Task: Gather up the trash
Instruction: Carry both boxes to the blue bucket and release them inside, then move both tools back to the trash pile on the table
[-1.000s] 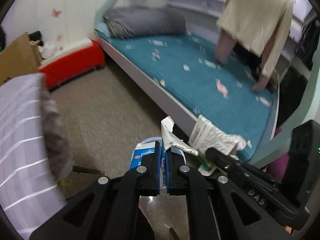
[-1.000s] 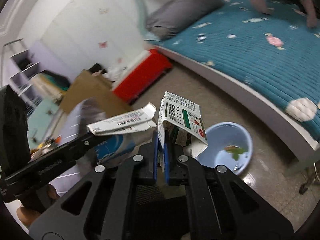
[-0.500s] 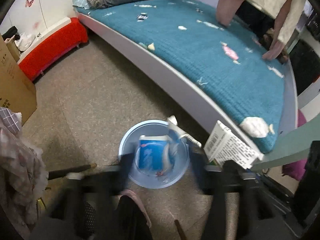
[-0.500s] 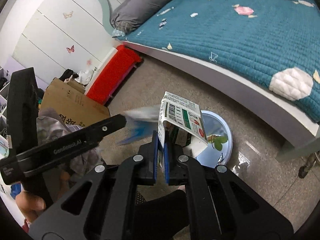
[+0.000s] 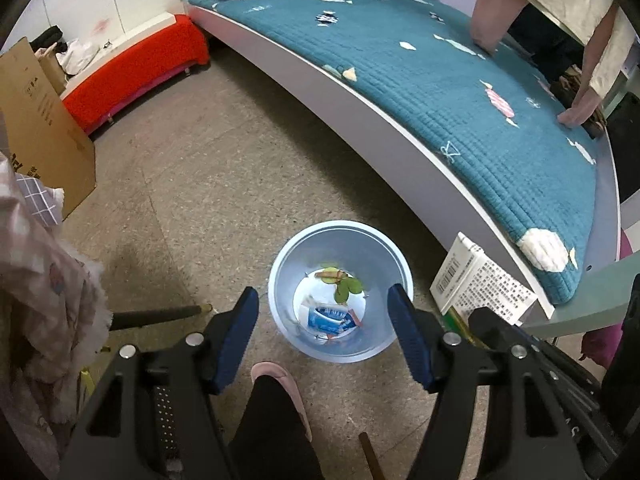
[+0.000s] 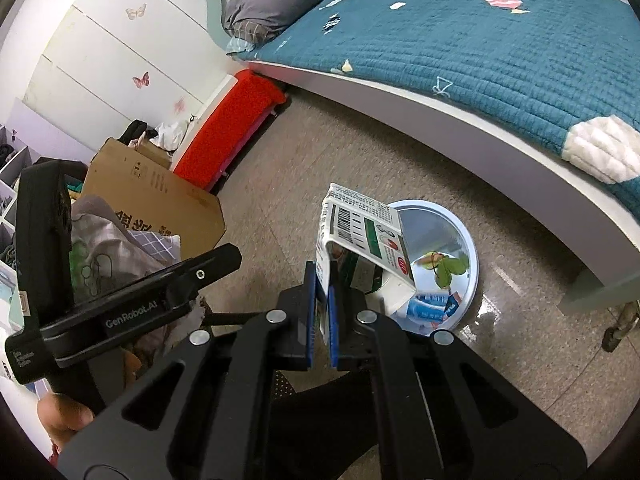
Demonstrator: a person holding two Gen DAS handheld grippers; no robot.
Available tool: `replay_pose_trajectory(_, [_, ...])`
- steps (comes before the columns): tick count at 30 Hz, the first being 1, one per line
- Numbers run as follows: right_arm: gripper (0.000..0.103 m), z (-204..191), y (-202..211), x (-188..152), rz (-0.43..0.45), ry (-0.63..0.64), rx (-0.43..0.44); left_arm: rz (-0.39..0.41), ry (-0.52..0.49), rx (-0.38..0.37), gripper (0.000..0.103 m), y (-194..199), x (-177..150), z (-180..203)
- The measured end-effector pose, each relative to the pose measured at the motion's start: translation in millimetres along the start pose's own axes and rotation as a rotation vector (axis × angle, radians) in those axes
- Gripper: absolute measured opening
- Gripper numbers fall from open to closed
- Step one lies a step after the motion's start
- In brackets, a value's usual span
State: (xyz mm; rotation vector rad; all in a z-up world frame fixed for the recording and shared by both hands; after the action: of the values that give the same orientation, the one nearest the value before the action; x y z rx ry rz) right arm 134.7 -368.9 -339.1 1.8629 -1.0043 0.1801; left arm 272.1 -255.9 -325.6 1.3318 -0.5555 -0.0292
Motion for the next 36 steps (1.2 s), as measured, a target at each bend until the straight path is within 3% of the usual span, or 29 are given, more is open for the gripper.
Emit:
replay_pose_trajectory(12, [0.006, -17.8, -18.5, 16.2, -0.004, 0.037, 0.017, 0.075, 0.02, 0.07, 0.071, 15.0, 4.7, -17.0])
replay_pose_trajectory(15, [0.008, -21.8, -29.8, 25.3, 0.0, 0.059, -0.024, 0.099, 0.033, 0.102, 0.073, 17.1, 7.1, -23.4])
replay_pose_trajectory(16, [0.012, -21.7, -32.2, 26.0, -0.006, 0.061, -0.031, 0.096, 0.038, 0.113, 0.073, 16.5, 7.5, -25.4])
replay_pose_trajectory(18, [0.035, -19.4, -39.9, 27.2, -0.022, 0.05, -0.024, 0.091, 0.047, 0.121, 0.073, 15.7, 6.8, -29.2])
replay_pose_trajectory(19, [0.055, -17.8, -43.0, 27.0, -0.022, 0.043, -0.016, 0.092, 0.049, 0.124, 0.073, 16.0, 6.3, -30.2])
replay_pose_trajectory(25, [0.055, -14.9, -42.2, 25.0, -0.038, 0.035, -0.024, 0.093, 0.061, 0.124, 0.073, 20.0, 4.6, -36.8])
replay_pose_trajectory(32, [0.056, -29.7, -0.4, 19.5, 0.005, 0.074, -0.07, 0.116, 0.055, 0.1, 0.073, 39.3, -0.3, -27.5])
replay_pose_trajectory(36, [0.056, -38.6, 27.1, 19.3, 0.039, 0.075, -0.051, 0.153, 0.04, 0.094, 0.073, 63.8, -6.0, -17.6])
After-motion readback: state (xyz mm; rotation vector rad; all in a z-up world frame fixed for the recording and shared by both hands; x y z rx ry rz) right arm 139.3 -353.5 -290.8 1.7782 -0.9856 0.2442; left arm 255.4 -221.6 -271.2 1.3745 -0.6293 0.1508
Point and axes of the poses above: each gripper's, at about its wrist camera, not at the fingertips, and y roughly against the way its jaws point, z to its right, x to its top, the point moved 1 cm from there along -y, roughly the way its jaws point, and after that the axes turned 12 degrees about y, right-handed, at the moved point
